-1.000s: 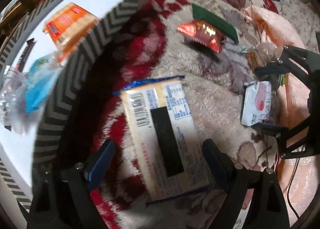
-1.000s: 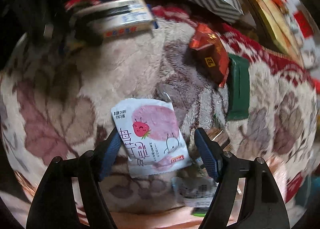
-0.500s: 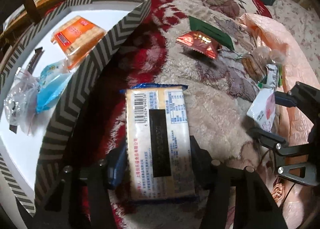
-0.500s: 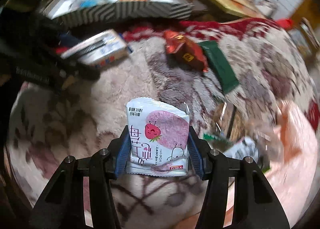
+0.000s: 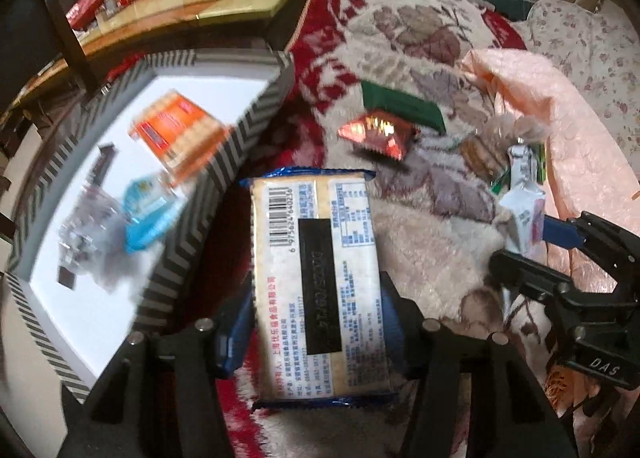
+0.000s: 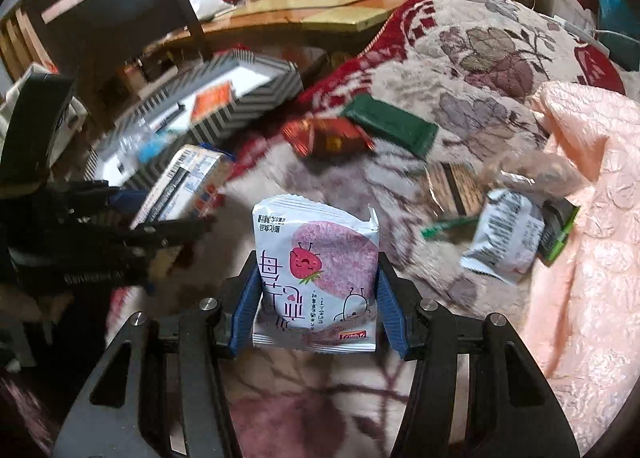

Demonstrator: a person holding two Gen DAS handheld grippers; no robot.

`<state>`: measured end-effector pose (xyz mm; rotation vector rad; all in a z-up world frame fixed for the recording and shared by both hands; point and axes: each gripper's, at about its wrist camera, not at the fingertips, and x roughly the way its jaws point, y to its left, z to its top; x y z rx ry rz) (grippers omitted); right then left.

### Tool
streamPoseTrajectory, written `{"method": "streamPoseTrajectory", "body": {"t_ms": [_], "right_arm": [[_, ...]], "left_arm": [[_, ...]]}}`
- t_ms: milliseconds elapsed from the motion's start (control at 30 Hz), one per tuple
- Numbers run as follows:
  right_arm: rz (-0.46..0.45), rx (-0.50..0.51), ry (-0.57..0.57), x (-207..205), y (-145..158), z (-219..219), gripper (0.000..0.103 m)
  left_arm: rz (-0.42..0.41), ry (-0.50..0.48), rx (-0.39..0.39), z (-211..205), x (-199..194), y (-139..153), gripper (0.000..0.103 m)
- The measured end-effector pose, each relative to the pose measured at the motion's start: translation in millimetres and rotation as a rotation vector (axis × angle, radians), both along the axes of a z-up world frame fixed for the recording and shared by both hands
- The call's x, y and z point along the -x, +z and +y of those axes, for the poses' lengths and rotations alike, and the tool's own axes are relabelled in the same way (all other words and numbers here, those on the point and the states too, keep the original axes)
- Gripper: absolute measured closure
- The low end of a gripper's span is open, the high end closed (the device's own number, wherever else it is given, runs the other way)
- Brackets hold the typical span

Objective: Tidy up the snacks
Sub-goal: 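Carry biscuit box and strawberry pack over the white tray with both tools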

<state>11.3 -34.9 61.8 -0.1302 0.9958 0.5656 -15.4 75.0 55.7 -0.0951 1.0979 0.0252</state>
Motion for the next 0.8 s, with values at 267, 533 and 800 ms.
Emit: {"method": "streamPoseTrajectory", "body": {"t_ms": [267, 533, 800], "right_arm": [[-0.021, -0.059, -0.015, -1.6, 18.2, 24.6, 0.05], [-0.004, -0.079, 0.01, -6.3, 23.9, 46.2, 0.05], [-0.019, -0.063, 0.071, -9.6, 33.2, 79.5, 0.05]], "left_arm": [[-0.058, 0.045, -0.016, 21.8, 2.2, 20.8, 0.044], [-0.084, 0.08, -0.012, 39.5, 4.7, 28.4, 0.044], [-0.094, 0.113, -0.016, 56.8, 7.3, 32.4, 0.044]]}}
